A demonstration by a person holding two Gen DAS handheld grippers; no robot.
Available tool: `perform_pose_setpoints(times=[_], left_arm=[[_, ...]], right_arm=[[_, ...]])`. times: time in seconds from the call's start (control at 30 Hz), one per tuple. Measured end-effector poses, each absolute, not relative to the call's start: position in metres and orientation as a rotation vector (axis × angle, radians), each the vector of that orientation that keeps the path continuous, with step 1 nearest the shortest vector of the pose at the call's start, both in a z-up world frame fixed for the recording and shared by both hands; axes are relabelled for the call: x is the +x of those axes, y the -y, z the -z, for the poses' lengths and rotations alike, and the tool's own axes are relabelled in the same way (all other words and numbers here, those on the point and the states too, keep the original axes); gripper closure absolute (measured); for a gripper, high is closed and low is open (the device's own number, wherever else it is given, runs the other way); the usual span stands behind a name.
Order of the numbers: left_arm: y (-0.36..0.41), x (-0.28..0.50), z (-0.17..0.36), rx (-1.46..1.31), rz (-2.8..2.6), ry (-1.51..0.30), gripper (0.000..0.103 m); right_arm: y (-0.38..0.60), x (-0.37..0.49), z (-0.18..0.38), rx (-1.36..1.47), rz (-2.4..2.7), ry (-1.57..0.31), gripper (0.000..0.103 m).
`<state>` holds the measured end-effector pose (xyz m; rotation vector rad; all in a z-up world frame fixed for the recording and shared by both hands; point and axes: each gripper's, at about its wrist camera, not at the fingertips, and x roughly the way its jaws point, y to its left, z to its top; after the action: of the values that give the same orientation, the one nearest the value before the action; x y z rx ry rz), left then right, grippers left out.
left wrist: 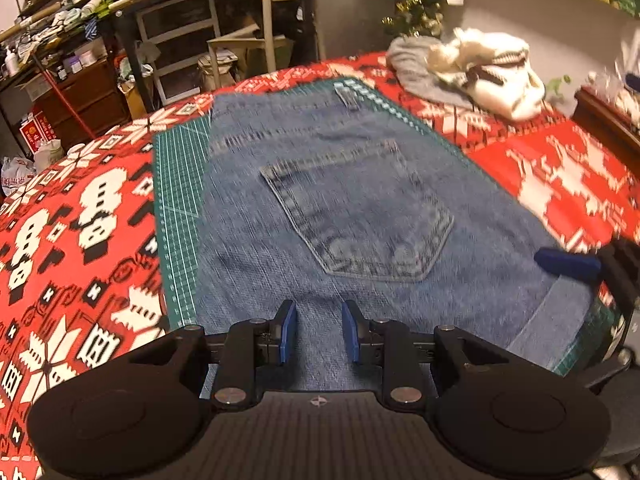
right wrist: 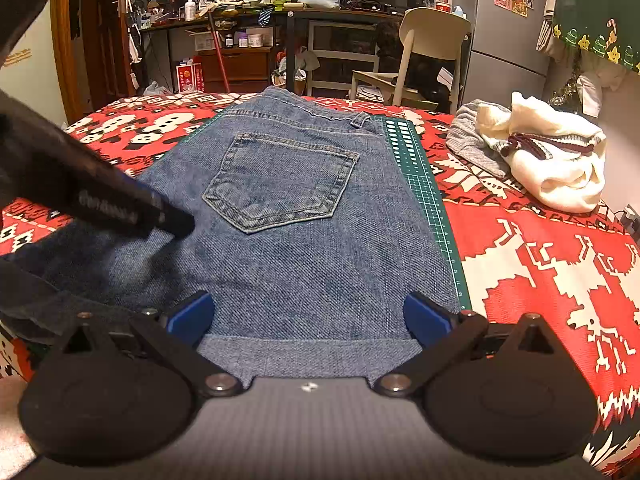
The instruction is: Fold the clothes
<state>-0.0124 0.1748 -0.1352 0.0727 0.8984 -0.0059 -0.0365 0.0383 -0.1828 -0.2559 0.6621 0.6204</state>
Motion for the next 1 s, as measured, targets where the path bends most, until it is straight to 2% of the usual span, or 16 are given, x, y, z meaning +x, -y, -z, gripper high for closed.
perform_pose_setpoints(times=[0.13, 0.23, 0.83, 1.0], left_arm=[[-0.187, -0.027, 0.136, 0.010, 0.009, -0.898, 0.076], [-0.197, -0.042, 0.136, -0.005, -0.008, -0.900, 0.081], [-0.201, -0.073, 0.137, -0.032, -0.027, -0.896, 0.081], [-0.199, -0.074, 0.137, -0.039, -0.034, -0.893, 0.077]], right_arm=[[-0.038, -0.036, 0.183, -0.256, -0.621, -0.662, 0.001], [-0.038, -0.036, 0.183, -0.255, -0.621, -0.661, 0.001], [-0.039, -0.037, 0.184, -0.255, -0.620, -0.659, 0.001], [-0.040, -0.037, 0.184, -0.255, -0.620, -0.655, 0.001]])
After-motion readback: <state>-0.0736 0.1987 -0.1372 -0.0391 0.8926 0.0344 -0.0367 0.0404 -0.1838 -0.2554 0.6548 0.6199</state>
